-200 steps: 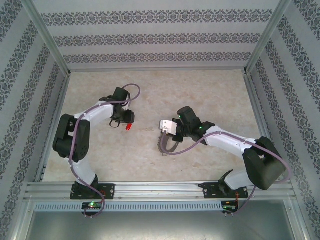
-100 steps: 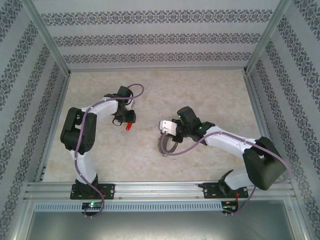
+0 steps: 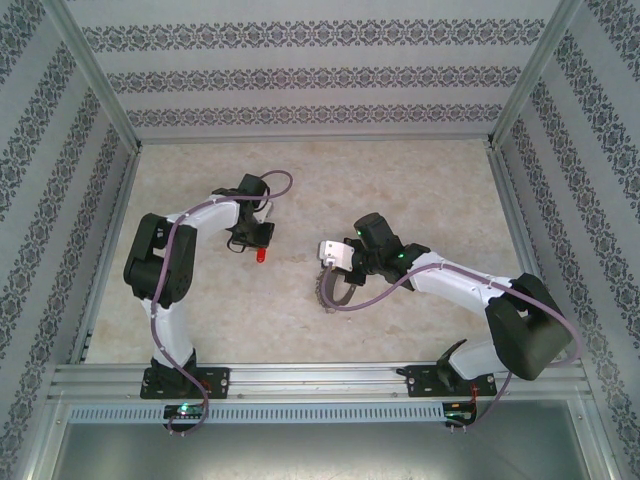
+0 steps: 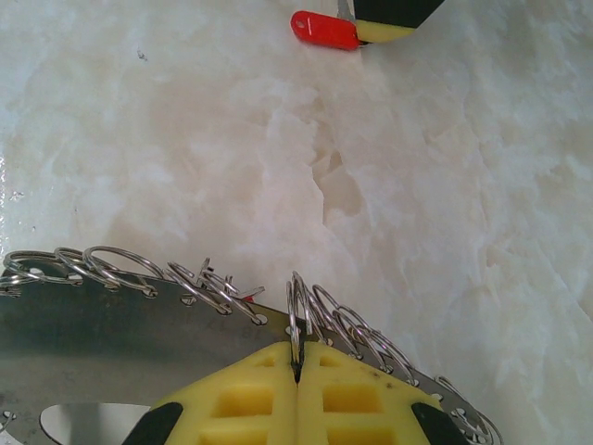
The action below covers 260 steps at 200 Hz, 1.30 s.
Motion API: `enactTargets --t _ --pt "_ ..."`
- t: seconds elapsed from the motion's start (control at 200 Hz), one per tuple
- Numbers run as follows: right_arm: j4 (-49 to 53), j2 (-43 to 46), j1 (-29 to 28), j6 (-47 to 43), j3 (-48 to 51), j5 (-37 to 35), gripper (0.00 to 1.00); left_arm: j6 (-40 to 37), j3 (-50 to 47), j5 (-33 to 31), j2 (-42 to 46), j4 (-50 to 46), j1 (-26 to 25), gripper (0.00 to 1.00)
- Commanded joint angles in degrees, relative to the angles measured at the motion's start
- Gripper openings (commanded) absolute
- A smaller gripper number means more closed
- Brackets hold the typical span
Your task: Put the keys on the keyring
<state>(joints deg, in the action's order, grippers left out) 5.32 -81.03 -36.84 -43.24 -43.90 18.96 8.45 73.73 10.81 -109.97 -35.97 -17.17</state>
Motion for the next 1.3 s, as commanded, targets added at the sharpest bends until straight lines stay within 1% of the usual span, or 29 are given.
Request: enactTargets --t 0.0,0.08,0.145,0.24,0.305,0.38,0.45,0.54,0.599,0.639,0.749,0.944,1.089,1.294 --pt "-1.7 1.07 0.46 0.54 -0.44 2.6 0.0 -5.21 -0.72 4.77 4.52 -1.2 -1.22 0.0" --pt "-1.97 1.41 0.5 0.06 -0.22 3.79 0.0 -9.07 -3.66 8.58 8.78 2.73 -2.31 0.0" --pt "-1.71 1.81 0.45 -0.58 -0.05 5.65 0.0 -13.57 -7.5 14.42 13.1 7.77 -3.02 0.0" --pt "-0.73 1.85 0.48 -0.79 -0.22 8.65 0.0 -21.28 -13.93 24.73 19.66 16.15 -4.49 0.0" --pt "-0.7 1.99 0.35 -0.61 -0.01 9.96 0.0 -25.85 -17.04 29.76 22.57 20.03 -5.93 0.0" --pt "-1.1 2.11 0.28 -0.74 0.56 11.17 0.0 -32.3 -19.28 34.14 23.73 22.62 -7.42 0.0" --pt "-0.75 2.08 0.29 -1.0 0.48 12.41 0.0 -38.15 -21.51 38.44 23.91 25.13 -7.8 0.0" --pt "-0.03 2.13 0.1 -1.18 0.39 14.04 0.0 -43.41 -24.34 44.45 24.33 29.81 -8.01 0.0" --pt "0.33 2.57 0.12 -1.23 0.48 15.06 0.0 -46.13 -25.77 47.02 24.54 32.6 -8.37 0.0" --pt "0.62 2.8 0.11 -1.37 0.48 15.54 0.0 -47.47 -25.83 47.9 24.39 33.17 -8.56 0.0" --pt "0.28 3.1 0.34 -1.72 0.66 17.82 0.0 -52.07 -24.52 49.5 23.5 30.68 -9.04 0.0" --pt "2.8 1.19 1.51 -1.84 -1.15 26.14 0.0 -54.66 -27.5 51.26 24.43 36.68 -9.37 0.0" --pt "4.98 0.07 1.99 -2.34 -2.32 27.2 0.0 -57.12 -26.53 51.76 24.45 34.6 -9.86 0.0" --pt "5.31 -0.21 2.44 -2.29 -2.93 28.06 0.0 -59.15 -25.9 51.77 24.24 32.89 -10.84 0.0"
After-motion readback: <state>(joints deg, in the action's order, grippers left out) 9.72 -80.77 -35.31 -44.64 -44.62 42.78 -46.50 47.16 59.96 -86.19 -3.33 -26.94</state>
